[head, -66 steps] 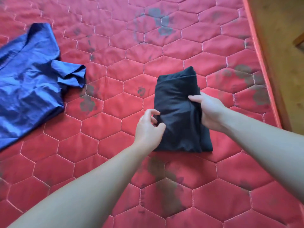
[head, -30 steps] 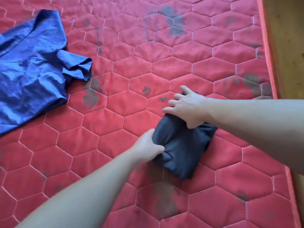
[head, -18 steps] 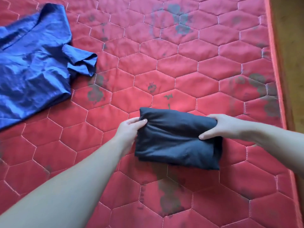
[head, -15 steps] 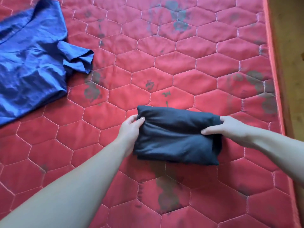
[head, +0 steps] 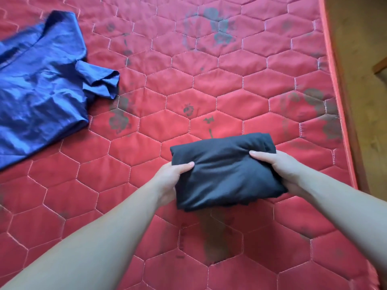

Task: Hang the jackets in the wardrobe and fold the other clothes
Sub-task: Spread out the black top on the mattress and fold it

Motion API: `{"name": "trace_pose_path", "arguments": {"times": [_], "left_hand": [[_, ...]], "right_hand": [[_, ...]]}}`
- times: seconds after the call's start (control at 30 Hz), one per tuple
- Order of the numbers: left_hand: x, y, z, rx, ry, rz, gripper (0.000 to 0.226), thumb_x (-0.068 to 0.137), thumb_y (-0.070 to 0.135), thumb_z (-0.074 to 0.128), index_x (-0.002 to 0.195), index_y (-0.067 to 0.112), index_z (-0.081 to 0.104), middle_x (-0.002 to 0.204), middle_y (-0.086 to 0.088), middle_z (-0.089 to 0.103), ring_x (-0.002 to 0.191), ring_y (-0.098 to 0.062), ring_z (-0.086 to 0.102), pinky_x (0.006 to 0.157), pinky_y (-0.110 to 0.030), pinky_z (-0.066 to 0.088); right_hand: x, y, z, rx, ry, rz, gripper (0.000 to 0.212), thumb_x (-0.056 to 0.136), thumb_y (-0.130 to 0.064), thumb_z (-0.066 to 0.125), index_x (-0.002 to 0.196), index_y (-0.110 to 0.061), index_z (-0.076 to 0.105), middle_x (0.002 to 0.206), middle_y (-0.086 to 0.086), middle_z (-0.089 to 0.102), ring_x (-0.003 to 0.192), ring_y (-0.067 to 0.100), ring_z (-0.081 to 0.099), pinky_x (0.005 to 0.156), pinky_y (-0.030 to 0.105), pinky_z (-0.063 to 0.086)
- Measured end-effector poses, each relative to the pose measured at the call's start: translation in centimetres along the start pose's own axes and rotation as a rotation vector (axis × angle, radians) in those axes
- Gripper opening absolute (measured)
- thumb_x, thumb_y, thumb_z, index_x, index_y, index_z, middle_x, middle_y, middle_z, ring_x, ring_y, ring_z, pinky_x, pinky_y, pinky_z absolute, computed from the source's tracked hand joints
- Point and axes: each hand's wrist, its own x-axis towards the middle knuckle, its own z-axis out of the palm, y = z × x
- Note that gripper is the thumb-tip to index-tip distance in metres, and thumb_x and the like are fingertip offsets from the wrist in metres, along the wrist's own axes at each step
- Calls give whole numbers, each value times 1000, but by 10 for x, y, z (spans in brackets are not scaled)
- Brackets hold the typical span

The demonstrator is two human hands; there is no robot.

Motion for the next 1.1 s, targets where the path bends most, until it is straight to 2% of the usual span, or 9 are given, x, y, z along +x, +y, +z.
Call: {"name": "trace_pose_path", "arguments": {"times": [0.2, 0.33, 0.43, 0.57, 0.67, 0.8, 0.87, 0.93, 1.1], "left_hand": [[-63, 77, 27, 30, 117, 266, 16, 98, 14, 54, 112, 14, 62, 96, -7, 72, 77, -18, 69, 65, -30, 59], [-146, 159, 46, 138, 235, 494, 13, 99, 19, 54, 109, 16, 62, 92, 1, 70, 76, -12, 67, 63, -24, 55], [-219, 213, 57, 249, 330, 629, 13, 98, 30, 53, 101, 21, 62, 101, 1, 71, 91, -17, 68, 82, -32, 56], [-325, 269, 58, 55, 261, 626, 21, 95, 30, 59, 109, 16, 63, 108, -9, 71, 91, -24, 69, 77, -35, 58], [-414, 293, 50, -143, 65, 632, 34, 88, 28, 67, 113, 4, 69, 108, -16, 71, 89, -29, 69, 83, -38, 56], [-524, 275, 40, -205, -23, 697, 42, 82, 28, 67, 117, 3, 68, 120, -17, 67, 101, -28, 66, 99, -39, 50], [-566, 251, 35, -209, 23, 746, 31, 88, 22, 60, 110, 2, 70, 111, -16, 71, 91, -25, 71, 86, -34, 56], [-602, 222, 27, -236, 118, 783, 28, 93, 18, 55, 110, 1, 68, 107, -15, 72, 87, -23, 72, 77, -32, 59], [-684, 156, -11, -358, 276, 878, 40, 83, 18, 60, 117, -3, 66, 119, -20, 67, 103, -29, 68, 91, -37, 55]], "right_hand": [[-52, -96, 24, -39, 20, -209, 28, 89, -10, 63, 117, -8, 61, 108, 14, 71, 99, 27, 68, 80, 35, 54], [-124, -196, 50, -118, 20, -351, 23, 88, -13, 65, 111, -12, 63, 96, 8, 75, 86, 20, 72, 72, 31, 54], [-189, -265, 73, -153, 17, -440, 24, 87, -16, 67, 111, -12, 63, 93, 10, 75, 81, 24, 72, 70, 33, 56], [-280, -341, 111, -174, -61, -523, 27, 88, -23, 67, 111, -9, 61, 87, 19, 72, 61, 29, 69, 48, 32, 53], [-344, -379, 138, -175, -110, -557, 23, 89, -28, 66, 100, -9, 61, 61, 9, 69, 44, 20, 65, 43, 26, 48], [-412, -397, 175, -195, -322, -589, 23, 93, -33, 59, 103, -12, 59, 77, 8, 66, 43, 12, 65, 52, 31, 50], [-444, -391, 194, -193, -381, -616, 18, 92, -29, 62, 95, -12, 58, 55, 5, 65, 36, 12, 60, 41, 23, 47], [-469, -377, 215, -227, -430, -645, 14, 90, -25, 64, 90, -11, 60, 47, 2, 64, 39, 14, 61, 47, 25, 47], [-526, -332, 276, -215, -664, -649, 22, 85, -19, 70, 104, -8, 67, 84, 14, 75, 76, 29, 69, 70, 34, 54]]}}
